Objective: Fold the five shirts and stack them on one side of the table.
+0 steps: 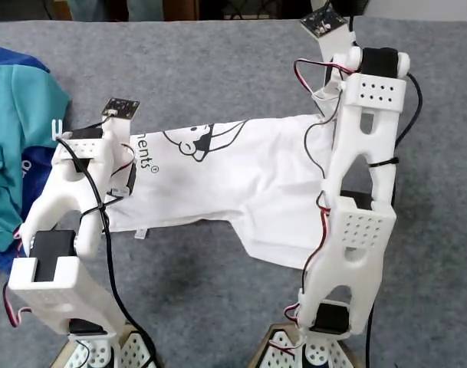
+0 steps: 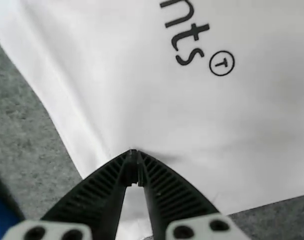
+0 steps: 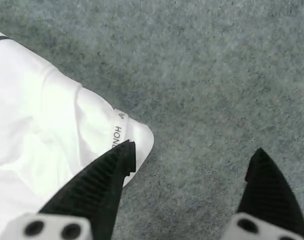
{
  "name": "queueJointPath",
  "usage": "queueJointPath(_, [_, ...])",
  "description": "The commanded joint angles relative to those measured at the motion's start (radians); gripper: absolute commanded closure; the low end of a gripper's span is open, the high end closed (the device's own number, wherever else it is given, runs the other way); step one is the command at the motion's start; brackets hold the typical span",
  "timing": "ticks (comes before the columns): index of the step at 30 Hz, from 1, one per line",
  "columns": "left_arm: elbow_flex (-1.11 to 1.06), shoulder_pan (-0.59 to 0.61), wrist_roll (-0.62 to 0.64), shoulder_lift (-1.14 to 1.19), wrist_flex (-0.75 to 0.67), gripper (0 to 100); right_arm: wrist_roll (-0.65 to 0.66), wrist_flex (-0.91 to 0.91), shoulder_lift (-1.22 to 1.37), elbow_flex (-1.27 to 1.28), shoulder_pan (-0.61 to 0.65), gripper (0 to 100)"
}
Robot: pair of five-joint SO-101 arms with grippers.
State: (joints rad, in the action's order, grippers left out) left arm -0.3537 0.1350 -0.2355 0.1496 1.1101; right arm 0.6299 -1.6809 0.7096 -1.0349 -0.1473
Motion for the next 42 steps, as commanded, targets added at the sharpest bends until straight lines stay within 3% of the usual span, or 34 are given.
queueJointPath(1, [0.073,-0.001,0.002,-0.051,0.037,97,0.008,-0.006,-0.064,-0.004,0.005,71.3])
queueJointPath(8, [0.094,-0.008,0.003,-0.037,0.041,97,-0.055,-0.055,-0.064,-0.140,-0.017,84.8])
queueJointPath(17, [0.064,-0.008,0.054,0.098,-0.025,97,-0.106,-0.058,-0.059,-0.389,-0.017,85.0])
queueJointPath(30, [0.087,-0.038,0.129,0.149,-0.026,97,-0.106,-0.083,-0.125,-0.435,-0.037,85.0])
queueJointPath(35, [0.091,-0.031,0.129,0.140,-0.026,97,-0.091,-0.086,-0.186,-0.372,-0.054,85.2])
queueJointPath(42, [0.113,-0.039,0.129,-0.023,0.044,97,0.167,-0.086,-0.409,0.054,-0.043,85.3])
